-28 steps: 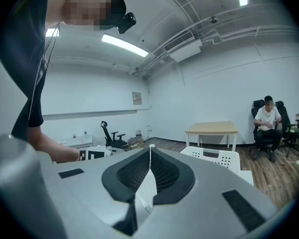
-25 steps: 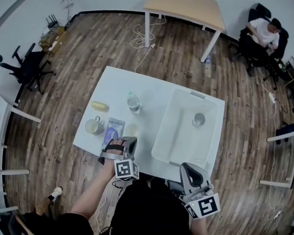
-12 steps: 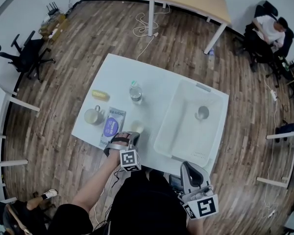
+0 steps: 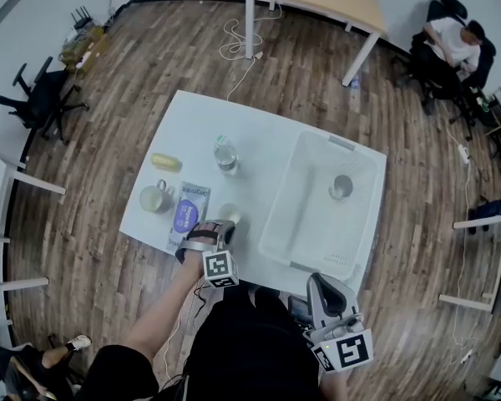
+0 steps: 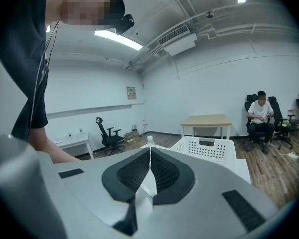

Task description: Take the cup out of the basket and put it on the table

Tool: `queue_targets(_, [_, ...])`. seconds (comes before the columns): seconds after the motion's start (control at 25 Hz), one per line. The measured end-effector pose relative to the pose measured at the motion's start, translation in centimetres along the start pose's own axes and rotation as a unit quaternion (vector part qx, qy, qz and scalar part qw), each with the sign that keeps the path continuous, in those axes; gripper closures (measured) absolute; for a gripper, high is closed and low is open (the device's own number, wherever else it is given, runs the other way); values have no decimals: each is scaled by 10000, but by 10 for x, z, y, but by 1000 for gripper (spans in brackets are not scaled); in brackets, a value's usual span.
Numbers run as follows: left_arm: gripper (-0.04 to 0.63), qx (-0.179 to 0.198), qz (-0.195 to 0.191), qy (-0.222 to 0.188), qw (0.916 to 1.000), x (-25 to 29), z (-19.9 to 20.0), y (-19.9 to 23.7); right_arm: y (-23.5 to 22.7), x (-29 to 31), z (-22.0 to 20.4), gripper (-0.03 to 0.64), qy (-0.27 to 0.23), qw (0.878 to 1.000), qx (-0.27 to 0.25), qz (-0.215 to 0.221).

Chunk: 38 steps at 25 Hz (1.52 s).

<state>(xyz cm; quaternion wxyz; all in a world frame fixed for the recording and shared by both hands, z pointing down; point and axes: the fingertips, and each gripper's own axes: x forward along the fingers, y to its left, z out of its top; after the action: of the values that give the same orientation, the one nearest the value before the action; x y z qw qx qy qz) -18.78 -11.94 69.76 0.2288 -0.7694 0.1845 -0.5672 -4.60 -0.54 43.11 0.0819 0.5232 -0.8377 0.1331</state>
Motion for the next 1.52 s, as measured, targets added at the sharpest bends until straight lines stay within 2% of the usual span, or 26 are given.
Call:
queue_targets(0.44, [471,-125,-113,-110,9998,-9,4,-6,-1,-1,1,591,-46,10000,-1,0])
queue_targets(0.64, [466,-262,-26,-177,9995,-20,6,-6,-1,-3,2,591,-90,10000,1,9])
queue_targets(0.84, [473,-591,161,-365,9975,-41,14,8,-2,-6,6,591,-174,9998,0,-5])
queue_targets(1.08, [562,-985,616,-782,9901,-75,36,31,-6,-10,10,591,-291,9995,-1,-76])
queue_targets(1.2, [584,-1380,958,-1043,9803,-98,43,50,-9,-14,10,591,-332,9994,10,-140])
queue_targets(1.28, [586,-1795,1111,-1358,9680,-116,51,67,-12,-17,11,591,-365,9992,12,-175])
queue_targets(1.4, [586,-2449,1118,-2025,9416,-143,69,90,-15,-20,12,591,-425,9988,19,-227])
queue_targets(1.52, [586,-2876,887,-2697,9147,-169,99,104,-19,-23,15,591,-477,9985,16,-277])
